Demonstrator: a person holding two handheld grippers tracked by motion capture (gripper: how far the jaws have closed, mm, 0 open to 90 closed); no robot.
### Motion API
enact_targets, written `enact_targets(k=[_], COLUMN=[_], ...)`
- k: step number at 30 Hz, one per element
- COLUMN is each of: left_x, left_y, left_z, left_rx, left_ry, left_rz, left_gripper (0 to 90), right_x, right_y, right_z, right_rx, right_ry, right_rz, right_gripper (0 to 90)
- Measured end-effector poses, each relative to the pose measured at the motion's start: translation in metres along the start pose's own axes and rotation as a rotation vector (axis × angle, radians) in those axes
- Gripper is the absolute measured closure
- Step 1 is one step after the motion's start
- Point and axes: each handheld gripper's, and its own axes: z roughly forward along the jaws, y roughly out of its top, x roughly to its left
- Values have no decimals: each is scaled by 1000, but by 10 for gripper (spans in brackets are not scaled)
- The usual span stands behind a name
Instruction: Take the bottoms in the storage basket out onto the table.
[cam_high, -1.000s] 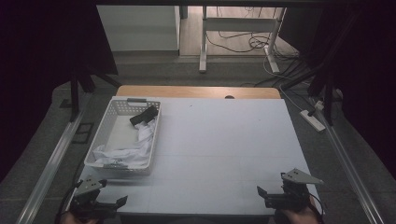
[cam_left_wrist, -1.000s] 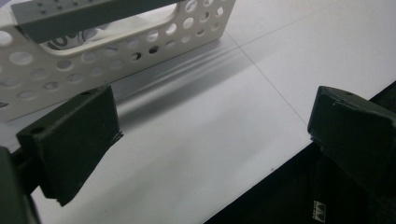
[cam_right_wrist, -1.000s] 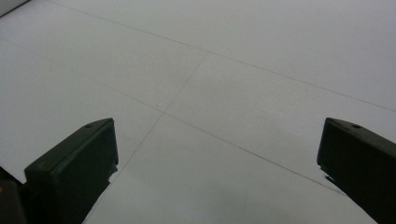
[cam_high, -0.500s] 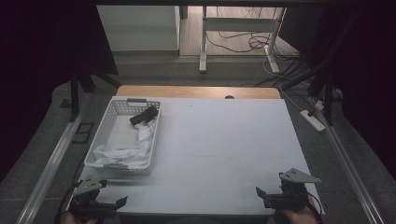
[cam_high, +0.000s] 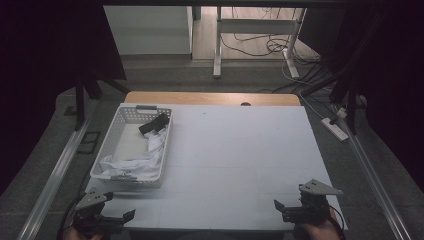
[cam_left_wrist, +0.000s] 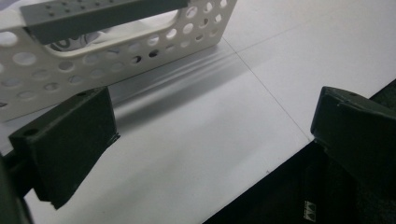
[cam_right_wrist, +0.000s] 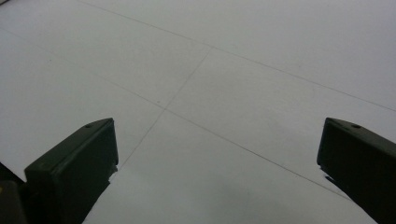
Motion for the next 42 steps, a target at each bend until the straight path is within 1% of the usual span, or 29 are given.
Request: enact_targets(k=[3, 10, 13, 17, 19, 26, 28, 31, 34, 39, 42], left_x=[1, -1, 0, 0, -1, -2, -2, -2, -1, 1, 3], left_y=[0, 3, 4, 6, 7, 12, 16, 18, 22, 28, 32], left_z=[-1, -3, -4, -4, -3, -3, -3, -3, -3, -1, -1], left_rx=[-4, -13, -19, -28, -33, -29, -35, -37, -37, -21, -32], left_ry=[-5, 13, 12, -7, -18, -25, -31, -39, -57, -79, -103], left_rz=[-6, 11, 7, 14, 25, 47, 65, 77, 80, 90, 84], left_gripper=[0, 0, 0, 0, 0, 0, 0, 0, 0, 0, 0], right_x=[0, 0, 0, 0, 0, 0, 0, 0, -1, -1, -1], right_y=[0, 0, 0, 0, 0, 0, 0, 0, 0, 0, 0], right_z=[0, 1, 1, 1, 1, 2, 2, 2, 2, 2, 2], right_rx=[3, 9, 13, 13, 15, 20, 20, 21, 19, 22, 23], right_ry=[4, 10, 11, 13, 16, 20, 22, 23, 26, 26, 26], right_rz=[-1, -2, -2, -2, -6, -7, -4, -1, 2, 1, 1], right_gripper=[0, 0, 0, 0, 0, 0, 0, 0, 0, 0, 0])
